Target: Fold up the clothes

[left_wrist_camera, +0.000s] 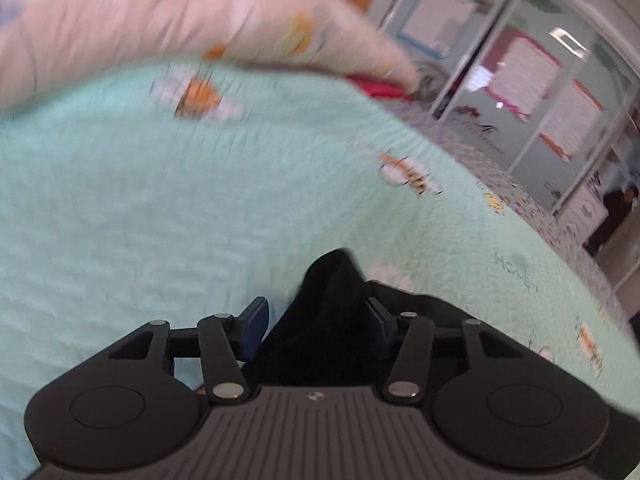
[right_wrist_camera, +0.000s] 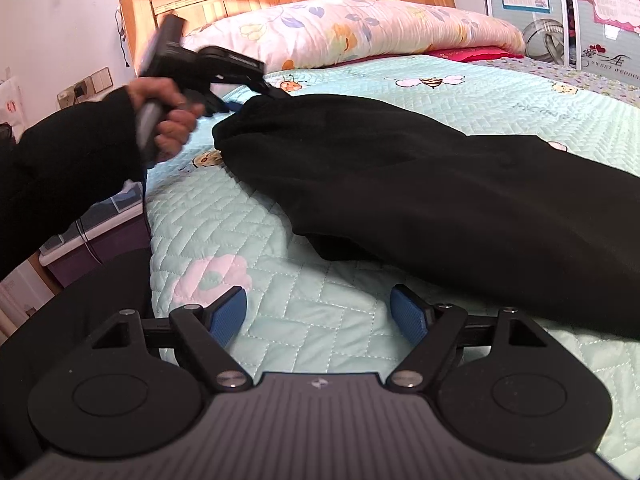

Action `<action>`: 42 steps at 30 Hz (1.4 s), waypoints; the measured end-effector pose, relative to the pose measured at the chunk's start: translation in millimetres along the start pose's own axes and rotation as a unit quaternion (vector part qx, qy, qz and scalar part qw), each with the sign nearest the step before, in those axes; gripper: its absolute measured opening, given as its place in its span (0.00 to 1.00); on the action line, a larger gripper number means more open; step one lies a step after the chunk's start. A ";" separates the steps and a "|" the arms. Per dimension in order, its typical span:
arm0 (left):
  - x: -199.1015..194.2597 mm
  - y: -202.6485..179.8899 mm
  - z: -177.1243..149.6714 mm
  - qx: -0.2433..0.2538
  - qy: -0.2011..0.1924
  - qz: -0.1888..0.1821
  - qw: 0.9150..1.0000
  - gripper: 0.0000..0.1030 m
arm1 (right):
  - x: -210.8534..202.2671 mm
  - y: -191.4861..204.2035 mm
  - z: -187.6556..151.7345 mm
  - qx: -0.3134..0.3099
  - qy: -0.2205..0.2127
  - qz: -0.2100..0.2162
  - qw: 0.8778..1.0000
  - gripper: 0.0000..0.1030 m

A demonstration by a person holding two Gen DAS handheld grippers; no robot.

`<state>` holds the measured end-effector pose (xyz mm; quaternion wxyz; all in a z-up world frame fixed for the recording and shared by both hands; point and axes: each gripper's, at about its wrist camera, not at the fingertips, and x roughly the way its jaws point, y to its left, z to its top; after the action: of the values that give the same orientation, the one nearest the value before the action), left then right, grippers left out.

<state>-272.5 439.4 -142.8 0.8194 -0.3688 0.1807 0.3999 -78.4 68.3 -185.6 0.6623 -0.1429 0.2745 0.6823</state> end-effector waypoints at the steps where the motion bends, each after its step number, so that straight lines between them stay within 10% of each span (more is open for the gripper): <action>1: -8.4 0.8 -1.7 -0.008 -0.010 -0.005 1.000 0.52 | -1.1 0.8 0.8 -0.002 0.002 0.000 1.000 0.77; 9: -95.6 -23.5 -7.2 -0.015 -0.132 -0.030 0.991 0.57 | -60.2 -21.0 39.0 0.036 -0.003 0.064 0.997 0.66; 15: -64.6 -86.7 -20.6 0.073 -0.060 -0.064 0.993 0.58 | -60.9 -51.2 94.3 -0.001 -0.098 -0.059 0.993 0.63; 20: -36.3 -97.8 -52.9 0.078 -0.009 -0.076 0.994 0.58 | -0.8 -106.6 125.3 -0.055 -0.041 -0.123 0.990 0.47; 23: -23.4 -95.0 -63.9 0.076 0.014 -0.076 0.994 0.58 | 38.2 -134.1 135.4 -0.071 0.011 -0.131 0.989 0.24; 35: -15.1 -90.5 -77.3 0.075 0.039 -0.075 0.994 0.58 | 102.7 -170.3 144.2 -0.148 0.139 -0.099 0.974 0.31; 37: -15.0 -90.0 -79.6 0.072 0.041 -0.073 0.994 0.58 | 104.7 -171.1 145.9 -0.152 0.145 -0.096 0.973 0.10; 42: -15.5 -89.7 -82.8 0.073 0.043 -0.073 0.994 0.58 | 94.7 -166.6 150.9 -0.156 0.131 -0.106 0.973 0.01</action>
<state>-211.4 332.7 -147.2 0.8626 -0.3367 0.2171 0.3090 102.9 226.9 -147.3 0.6586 -0.3612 0.2320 0.6180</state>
